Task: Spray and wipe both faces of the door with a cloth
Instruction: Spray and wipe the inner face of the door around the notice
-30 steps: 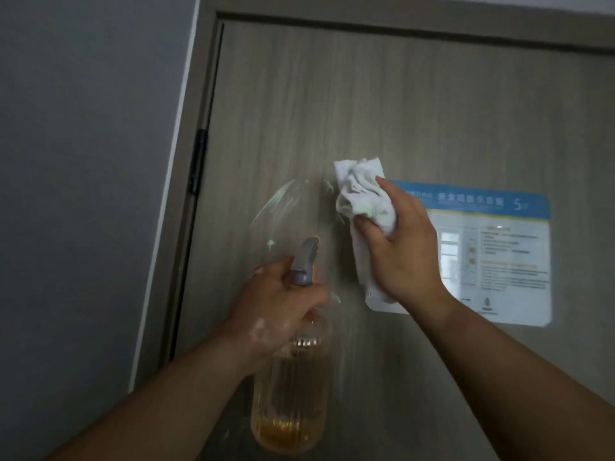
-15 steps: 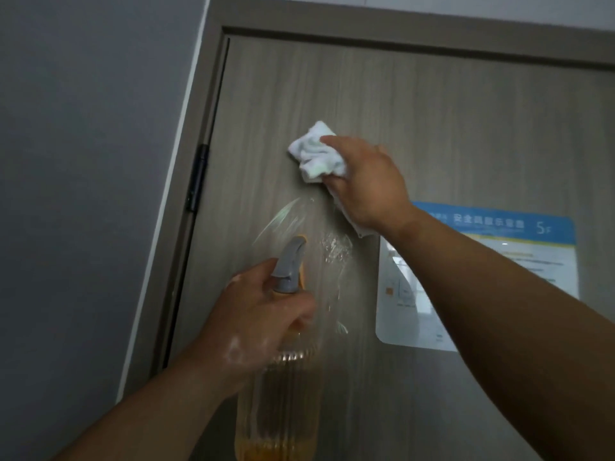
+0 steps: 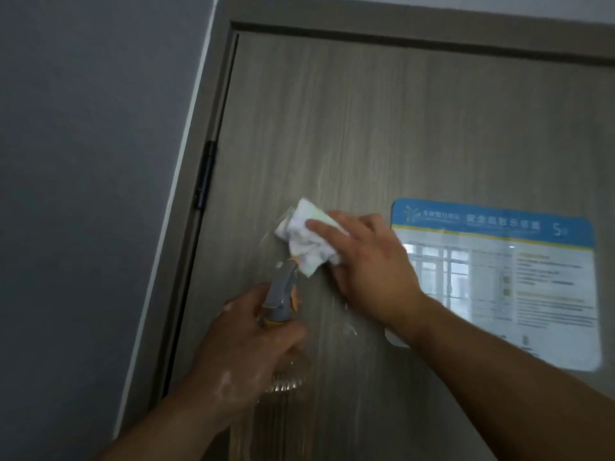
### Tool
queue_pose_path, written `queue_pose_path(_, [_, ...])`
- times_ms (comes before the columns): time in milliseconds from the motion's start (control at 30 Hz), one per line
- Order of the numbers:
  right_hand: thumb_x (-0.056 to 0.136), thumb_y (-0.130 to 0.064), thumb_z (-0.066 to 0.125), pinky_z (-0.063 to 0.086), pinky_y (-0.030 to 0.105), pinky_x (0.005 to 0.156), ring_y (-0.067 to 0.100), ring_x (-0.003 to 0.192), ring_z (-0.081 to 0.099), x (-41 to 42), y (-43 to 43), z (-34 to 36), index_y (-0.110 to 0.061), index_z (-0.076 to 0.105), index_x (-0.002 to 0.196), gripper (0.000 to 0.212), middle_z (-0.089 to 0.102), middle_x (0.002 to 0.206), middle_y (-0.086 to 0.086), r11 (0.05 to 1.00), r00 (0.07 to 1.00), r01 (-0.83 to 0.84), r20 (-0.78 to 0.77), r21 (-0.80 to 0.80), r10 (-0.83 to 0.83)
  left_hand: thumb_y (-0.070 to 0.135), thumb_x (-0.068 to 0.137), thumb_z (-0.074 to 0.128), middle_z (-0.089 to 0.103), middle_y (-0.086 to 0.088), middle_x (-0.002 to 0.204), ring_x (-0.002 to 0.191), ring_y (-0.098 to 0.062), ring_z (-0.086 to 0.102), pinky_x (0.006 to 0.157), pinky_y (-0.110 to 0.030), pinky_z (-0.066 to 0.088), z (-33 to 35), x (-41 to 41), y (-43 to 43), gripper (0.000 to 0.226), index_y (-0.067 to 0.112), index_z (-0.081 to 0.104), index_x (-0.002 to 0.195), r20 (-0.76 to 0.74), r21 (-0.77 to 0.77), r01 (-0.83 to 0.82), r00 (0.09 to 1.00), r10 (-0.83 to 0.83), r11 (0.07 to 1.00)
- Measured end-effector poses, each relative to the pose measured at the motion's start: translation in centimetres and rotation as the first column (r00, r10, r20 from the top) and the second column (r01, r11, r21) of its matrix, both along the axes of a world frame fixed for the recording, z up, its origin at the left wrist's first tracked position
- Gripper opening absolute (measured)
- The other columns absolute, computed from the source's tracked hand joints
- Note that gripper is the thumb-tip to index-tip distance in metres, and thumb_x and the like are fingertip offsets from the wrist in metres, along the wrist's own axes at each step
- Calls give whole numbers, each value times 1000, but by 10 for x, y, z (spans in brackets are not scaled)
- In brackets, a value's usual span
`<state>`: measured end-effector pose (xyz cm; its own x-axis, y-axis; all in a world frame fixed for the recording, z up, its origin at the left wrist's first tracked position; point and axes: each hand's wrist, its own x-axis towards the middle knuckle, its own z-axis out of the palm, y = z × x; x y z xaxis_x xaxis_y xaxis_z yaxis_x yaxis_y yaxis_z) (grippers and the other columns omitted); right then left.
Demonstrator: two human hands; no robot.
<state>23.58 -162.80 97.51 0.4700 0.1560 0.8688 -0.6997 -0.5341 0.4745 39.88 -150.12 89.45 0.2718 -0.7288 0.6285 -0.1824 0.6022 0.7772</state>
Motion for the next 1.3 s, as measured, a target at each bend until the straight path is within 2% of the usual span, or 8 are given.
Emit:
queue_pose_path(133, [91, -28, 62, 49, 45, 91, 39, 107, 60, 9, -13, 82, -34, 55, 143, 53, 62, 137, 3, 999, 972, -37, 232, 30, 29, 16, 66, 74, 70, -19, 73, 69, -34, 72, 72, -56, 60, 12, 4, -2, 22, 12, 71, 88, 72, -24, -15, 997, 17, 1000])
queue_pose_path(300, [95, -35, 61, 42, 40, 97, 35, 109, 61, 16, -19, 110, -39, 52, 143, 48, 61, 133, -3, 998, 957, -68, 282, -2, 66, 7, 78, 74, 69, -8, 66, 63, -17, 67, 65, -41, 58, 21, 12, -8, 10, 12, 71, 85, 97, -105, -50, 993, 60, 993])
queue_pose_path(633, [93, -35, 54, 49, 48, 95, 38, 108, 59, 18, -13, 101, -42, 50, 143, 51, 59, 138, -3, 1000, 968, -20, 251, 12, 16, 16, 72, 75, 60, 8, 58, 54, -7, 59, 58, -33, 53, 18, 25, -8, 21, 29, 60, 63, 70, -121, -112, 990, 121, 986])
queue_pose_path(733, [88, -36, 50, 52, 52, 90, 42, 103, 59, 27, -6, 69, -40, 54, 141, 53, 60, 141, 2, 1000, 997, 16, 77, 10, -17, 13, 74, 75, 60, 6, 57, 53, -7, 58, 59, -37, 53, 10, 27, -6, 25, 27, 60, 59, 54, -106, -149, 986, 155, 983])
queue_pose_path(900, [89, -33, 58, 43, 41, 80, 33, 100, 57, 26, -1, -15, -39, 59, 140, 51, 61, 144, 1, 997, 971, 37, -235, -69, -52, 10, 72, 76, 65, 4, 60, 58, -16, 64, 60, -43, 58, -9, 32, 3, 16, 24, 69, 72, 0, -85, -157, 987, 158, 984])
queue_pose_path(1000, [88, -35, 53, 49, 43, 80, 35, 97, 58, 26, -3, 12, -39, 60, 139, 51, 63, 141, 0, 999, 987, 16, -160, -41, -23, 6, 71, 75, 59, 6, 54, 52, -12, 59, 51, -35, 54, -18, 34, 8, 18, 21, 65, 68, -4, -66, -171, 985, 171, 983])
queue_pose_path(1200, [88, -38, 51, 49, 55, 94, 41, 109, 58, 53, -3, 103, -42, 52, 141, 53, 63, 132, 2, 997, 993, 36, 107, 70, -43, 14, 64, 76, 55, 8, 53, 52, -12, 54, 58, -42, 52, -22, 38, 8, 17, 25, 63, 64, 44, -72, -205, 977, 209, 976])
queue_pose_path(1300, [86, -32, 64, 50, 53, 93, 42, 108, 59, 57, 0, 63, -41, 55, 141, 56, 64, 134, 7, 999, 1000, 25, 5, 49, -25, 15, 63, 76, 57, 5, 54, 52, -16, 57, 54, -40, 53, -23, 38, 9, 15, 23, 65, 67, 30, -69, -202, 979, 204, 977])
